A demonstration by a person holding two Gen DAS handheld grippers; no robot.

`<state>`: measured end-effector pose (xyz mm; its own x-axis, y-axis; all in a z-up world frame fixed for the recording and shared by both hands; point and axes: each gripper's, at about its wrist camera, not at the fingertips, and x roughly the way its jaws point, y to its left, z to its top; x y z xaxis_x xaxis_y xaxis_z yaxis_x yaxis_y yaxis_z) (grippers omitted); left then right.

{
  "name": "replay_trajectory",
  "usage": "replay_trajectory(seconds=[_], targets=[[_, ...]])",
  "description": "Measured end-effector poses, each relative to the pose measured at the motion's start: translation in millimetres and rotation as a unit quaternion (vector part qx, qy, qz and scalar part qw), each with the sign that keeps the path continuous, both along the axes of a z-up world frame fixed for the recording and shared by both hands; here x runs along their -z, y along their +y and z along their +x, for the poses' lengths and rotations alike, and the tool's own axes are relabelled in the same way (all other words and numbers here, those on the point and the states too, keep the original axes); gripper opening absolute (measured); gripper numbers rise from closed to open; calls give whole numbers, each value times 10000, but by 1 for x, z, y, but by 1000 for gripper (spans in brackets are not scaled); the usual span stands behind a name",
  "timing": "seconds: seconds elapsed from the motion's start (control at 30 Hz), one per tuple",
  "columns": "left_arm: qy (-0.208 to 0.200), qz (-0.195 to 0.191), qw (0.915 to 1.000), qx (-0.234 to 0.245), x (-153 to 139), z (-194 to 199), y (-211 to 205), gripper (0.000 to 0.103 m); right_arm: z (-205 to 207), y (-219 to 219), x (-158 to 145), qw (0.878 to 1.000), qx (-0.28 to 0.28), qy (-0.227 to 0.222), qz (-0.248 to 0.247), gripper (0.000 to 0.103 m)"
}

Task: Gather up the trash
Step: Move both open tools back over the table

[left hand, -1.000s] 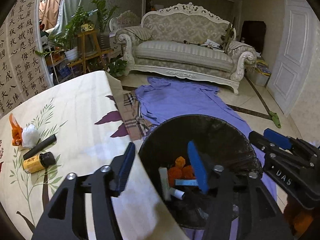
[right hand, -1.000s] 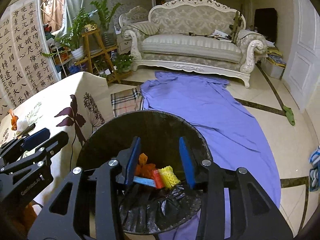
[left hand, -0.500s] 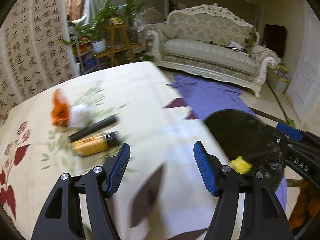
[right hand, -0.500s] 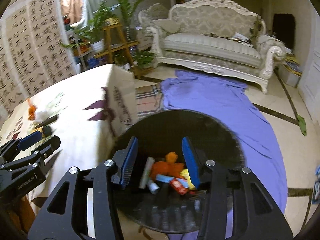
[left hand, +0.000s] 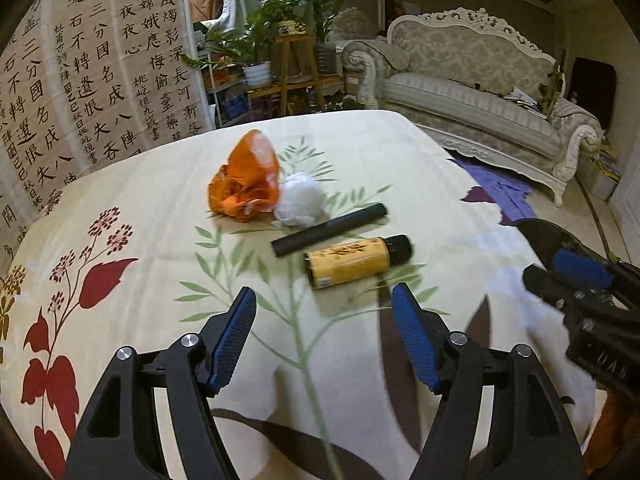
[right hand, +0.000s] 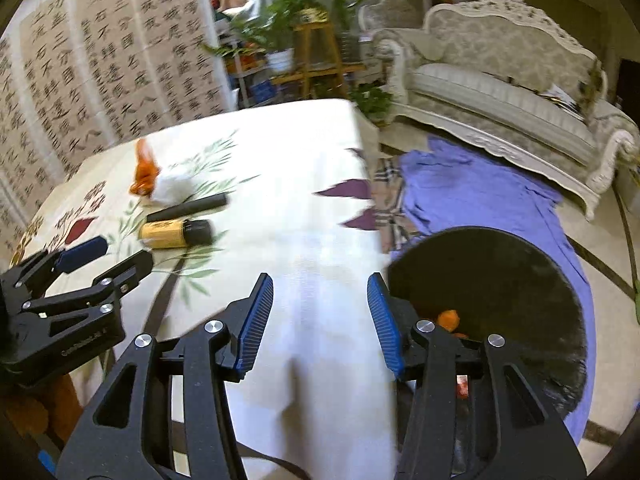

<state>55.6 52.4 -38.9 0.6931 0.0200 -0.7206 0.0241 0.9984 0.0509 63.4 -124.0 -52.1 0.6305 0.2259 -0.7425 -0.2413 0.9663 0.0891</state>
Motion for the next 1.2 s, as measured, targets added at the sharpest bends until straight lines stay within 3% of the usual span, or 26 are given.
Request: replay_trajectory(seconds=[0.23, 1.0, 1.2], targets=[[93, -104, 9999, 57, 6, 9, 11, 70, 10, 27, 15, 9992, -147, 235, -305, 50], [426, -260, 9985, -202, 13, 21, 46, 72, 63, 53, 12, 9995, -212, 219, -6, 52], [526, -412, 9971, -377, 16, 29, 56, 72, 51, 62, 16, 9982, -472, 331, -142, 53]])
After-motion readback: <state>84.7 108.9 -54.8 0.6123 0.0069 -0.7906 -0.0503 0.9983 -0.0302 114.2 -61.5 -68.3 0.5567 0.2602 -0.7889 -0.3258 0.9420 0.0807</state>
